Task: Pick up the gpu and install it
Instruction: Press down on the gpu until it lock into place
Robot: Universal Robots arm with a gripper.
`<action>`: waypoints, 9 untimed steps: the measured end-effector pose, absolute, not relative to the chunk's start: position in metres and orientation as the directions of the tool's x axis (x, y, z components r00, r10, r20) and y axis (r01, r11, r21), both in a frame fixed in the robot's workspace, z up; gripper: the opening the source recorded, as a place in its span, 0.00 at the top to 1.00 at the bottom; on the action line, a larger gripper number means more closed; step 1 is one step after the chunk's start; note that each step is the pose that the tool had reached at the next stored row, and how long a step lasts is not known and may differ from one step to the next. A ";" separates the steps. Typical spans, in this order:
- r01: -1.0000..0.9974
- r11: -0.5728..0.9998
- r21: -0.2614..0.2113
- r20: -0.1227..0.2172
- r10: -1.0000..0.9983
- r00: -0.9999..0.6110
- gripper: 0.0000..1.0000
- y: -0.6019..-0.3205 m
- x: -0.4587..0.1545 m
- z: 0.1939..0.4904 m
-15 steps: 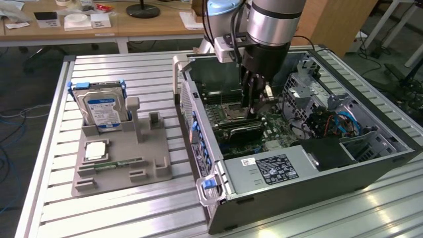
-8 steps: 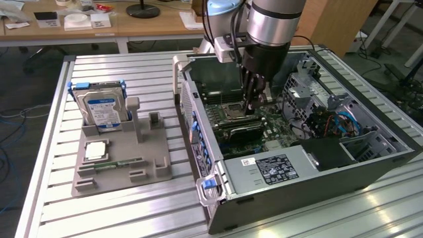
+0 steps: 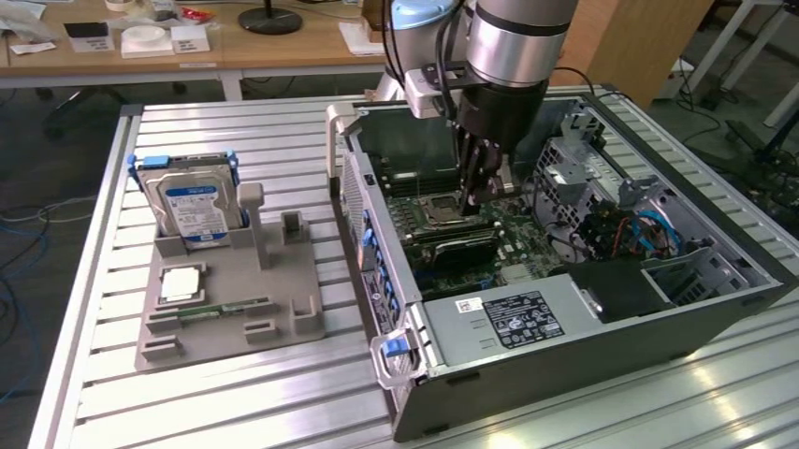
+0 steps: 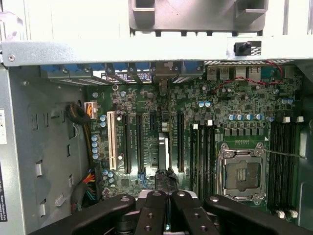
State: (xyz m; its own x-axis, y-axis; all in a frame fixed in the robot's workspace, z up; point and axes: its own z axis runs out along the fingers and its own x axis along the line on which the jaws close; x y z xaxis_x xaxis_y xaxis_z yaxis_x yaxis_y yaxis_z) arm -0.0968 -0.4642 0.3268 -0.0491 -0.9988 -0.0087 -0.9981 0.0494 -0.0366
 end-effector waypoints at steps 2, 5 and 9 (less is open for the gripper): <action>-0.998 0.049 -0.037 -0.009 -0.999 -0.049 0.89 -0.464 -0.097 0.327; -0.998 0.050 -0.037 -0.009 -0.999 -0.049 0.89 -0.462 -0.097 0.326; -0.998 0.049 -0.037 -0.009 -0.999 -0.049 0.89 -0.459 -0.097 0.325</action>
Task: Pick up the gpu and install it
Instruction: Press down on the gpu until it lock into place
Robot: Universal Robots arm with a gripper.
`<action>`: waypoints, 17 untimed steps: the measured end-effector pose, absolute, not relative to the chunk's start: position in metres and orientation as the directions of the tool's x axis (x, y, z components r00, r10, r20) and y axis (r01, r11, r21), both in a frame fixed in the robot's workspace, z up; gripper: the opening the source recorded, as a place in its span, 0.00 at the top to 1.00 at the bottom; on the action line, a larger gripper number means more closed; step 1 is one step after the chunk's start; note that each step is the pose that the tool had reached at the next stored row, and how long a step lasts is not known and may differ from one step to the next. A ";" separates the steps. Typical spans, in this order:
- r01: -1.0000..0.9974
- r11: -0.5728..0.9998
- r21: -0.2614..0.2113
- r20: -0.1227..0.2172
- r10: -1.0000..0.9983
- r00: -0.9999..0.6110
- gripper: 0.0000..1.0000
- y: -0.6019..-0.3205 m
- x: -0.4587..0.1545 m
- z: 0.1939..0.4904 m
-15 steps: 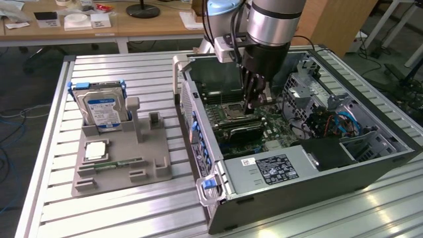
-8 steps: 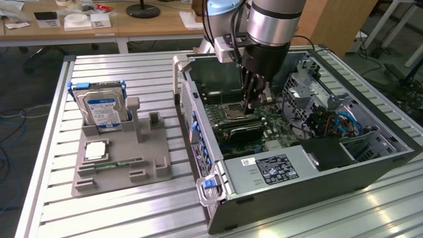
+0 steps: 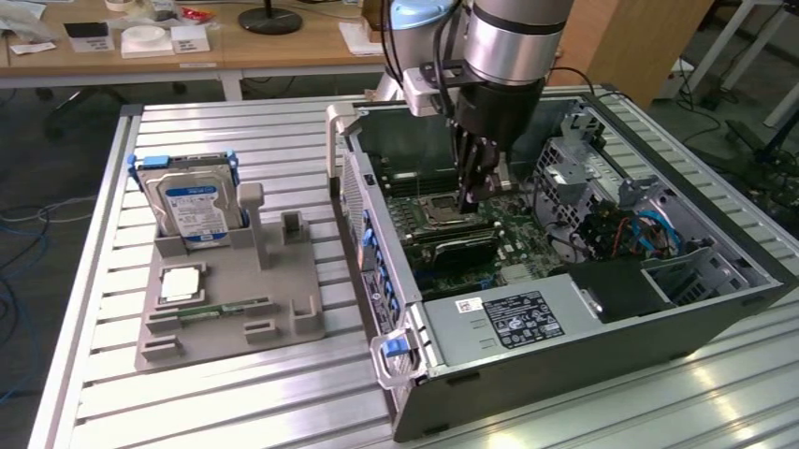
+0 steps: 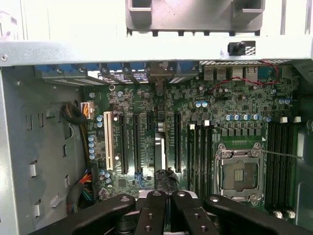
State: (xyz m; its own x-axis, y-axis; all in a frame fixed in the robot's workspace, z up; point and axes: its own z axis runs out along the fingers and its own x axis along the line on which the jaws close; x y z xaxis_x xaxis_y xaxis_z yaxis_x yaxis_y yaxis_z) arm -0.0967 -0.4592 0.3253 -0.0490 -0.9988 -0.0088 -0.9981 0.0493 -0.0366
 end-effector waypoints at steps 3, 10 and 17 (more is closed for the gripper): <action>-0.998 0.049 -0.037 -0.009 -0.999 -0.049 0.89 -0.459 -0.097 0.320; -0.998 0.050 -0.037 -0.008 -0.999 -0.049 0.89 -0.459 -0.097 0.315; -0.998 0.050 -0.037 -0.009 -0.999 -0.049 0.89 -0.459 -0.097 0.303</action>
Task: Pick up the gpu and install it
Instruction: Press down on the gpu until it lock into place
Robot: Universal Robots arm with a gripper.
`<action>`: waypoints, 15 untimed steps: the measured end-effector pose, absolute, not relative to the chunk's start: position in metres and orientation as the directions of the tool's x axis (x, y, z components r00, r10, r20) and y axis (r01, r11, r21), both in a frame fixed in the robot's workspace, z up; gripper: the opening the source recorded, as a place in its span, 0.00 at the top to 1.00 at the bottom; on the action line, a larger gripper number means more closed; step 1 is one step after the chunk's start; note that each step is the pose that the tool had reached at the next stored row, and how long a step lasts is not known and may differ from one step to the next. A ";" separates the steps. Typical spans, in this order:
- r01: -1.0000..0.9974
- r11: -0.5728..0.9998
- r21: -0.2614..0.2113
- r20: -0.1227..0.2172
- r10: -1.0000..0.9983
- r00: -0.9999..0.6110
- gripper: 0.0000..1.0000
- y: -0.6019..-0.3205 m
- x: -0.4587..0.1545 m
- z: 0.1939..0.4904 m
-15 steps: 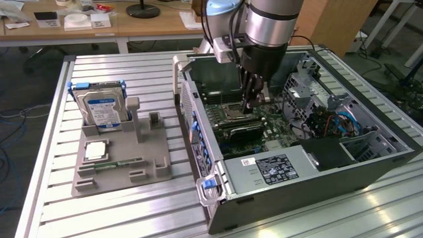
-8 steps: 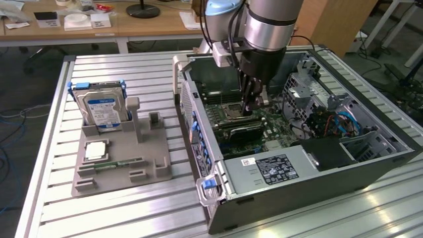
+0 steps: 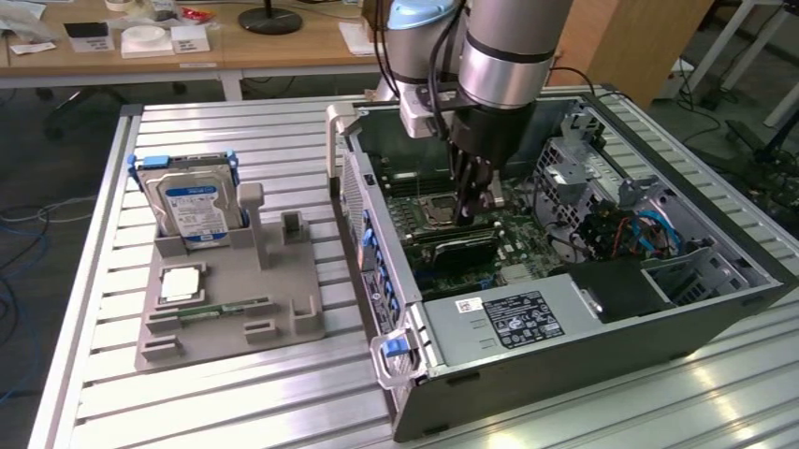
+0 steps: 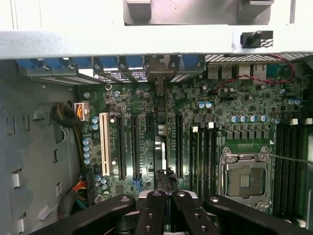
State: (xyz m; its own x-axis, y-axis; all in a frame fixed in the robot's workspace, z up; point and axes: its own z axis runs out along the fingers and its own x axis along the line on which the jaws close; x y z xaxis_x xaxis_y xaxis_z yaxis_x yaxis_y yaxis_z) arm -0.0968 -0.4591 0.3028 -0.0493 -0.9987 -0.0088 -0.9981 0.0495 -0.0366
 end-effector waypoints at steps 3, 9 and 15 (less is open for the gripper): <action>-0.998 0.050 -0.036 -0.008 -0.999 -0.049 0.89 -0.459 -0.097 0.302; -0.998 0.050 -0.037 -0.009 -0.999 -0.049 0.89 -0.459 -0.094 0.296; -0.998 0.049 -0.036 -0.009 -0.999 -0.049 0.89 -0.459 -0.093 0.289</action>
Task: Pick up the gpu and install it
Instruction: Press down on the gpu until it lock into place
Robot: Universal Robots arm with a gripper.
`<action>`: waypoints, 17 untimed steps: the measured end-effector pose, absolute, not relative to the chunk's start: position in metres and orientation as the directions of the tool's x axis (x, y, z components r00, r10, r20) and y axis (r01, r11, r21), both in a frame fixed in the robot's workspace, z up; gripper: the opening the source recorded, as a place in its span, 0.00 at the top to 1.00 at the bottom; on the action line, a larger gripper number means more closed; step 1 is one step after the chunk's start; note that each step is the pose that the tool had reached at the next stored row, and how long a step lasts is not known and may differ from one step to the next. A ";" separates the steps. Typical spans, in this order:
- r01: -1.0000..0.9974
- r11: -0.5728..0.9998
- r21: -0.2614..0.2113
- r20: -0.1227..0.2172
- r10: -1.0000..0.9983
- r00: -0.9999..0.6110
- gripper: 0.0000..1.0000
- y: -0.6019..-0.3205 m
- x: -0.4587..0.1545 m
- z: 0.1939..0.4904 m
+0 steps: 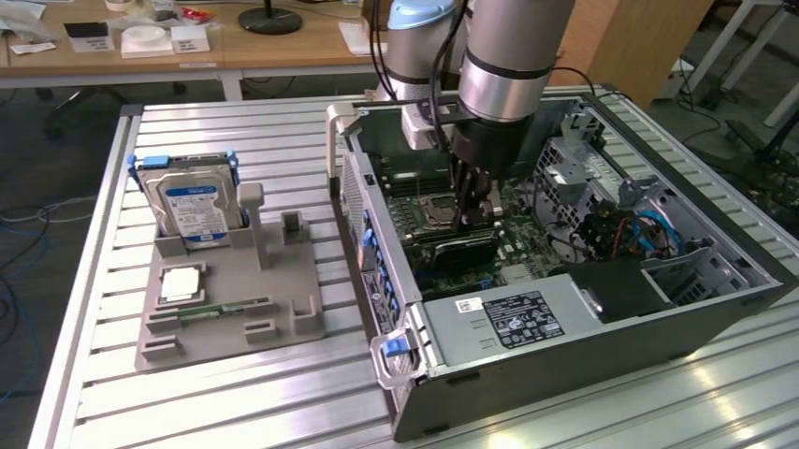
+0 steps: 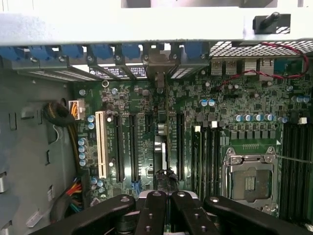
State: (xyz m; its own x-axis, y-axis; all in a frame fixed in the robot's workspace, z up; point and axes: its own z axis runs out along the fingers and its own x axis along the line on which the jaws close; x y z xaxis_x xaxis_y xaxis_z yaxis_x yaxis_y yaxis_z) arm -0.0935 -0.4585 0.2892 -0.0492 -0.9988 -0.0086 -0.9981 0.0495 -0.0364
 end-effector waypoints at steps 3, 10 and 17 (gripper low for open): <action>-0.998 0.050 -0.036 -0.009 -0.999 -0.049 0.89 -0.458 -0.094 0.289; -0.998 0.050 -0.036 -0.010 -0.999 -0.049 0.89 -0.456 -0.094 0.284; -0.998 0.050 -0.036 -0.010 -0.999 -0.049 0.89 -0.455 -0.094 0.279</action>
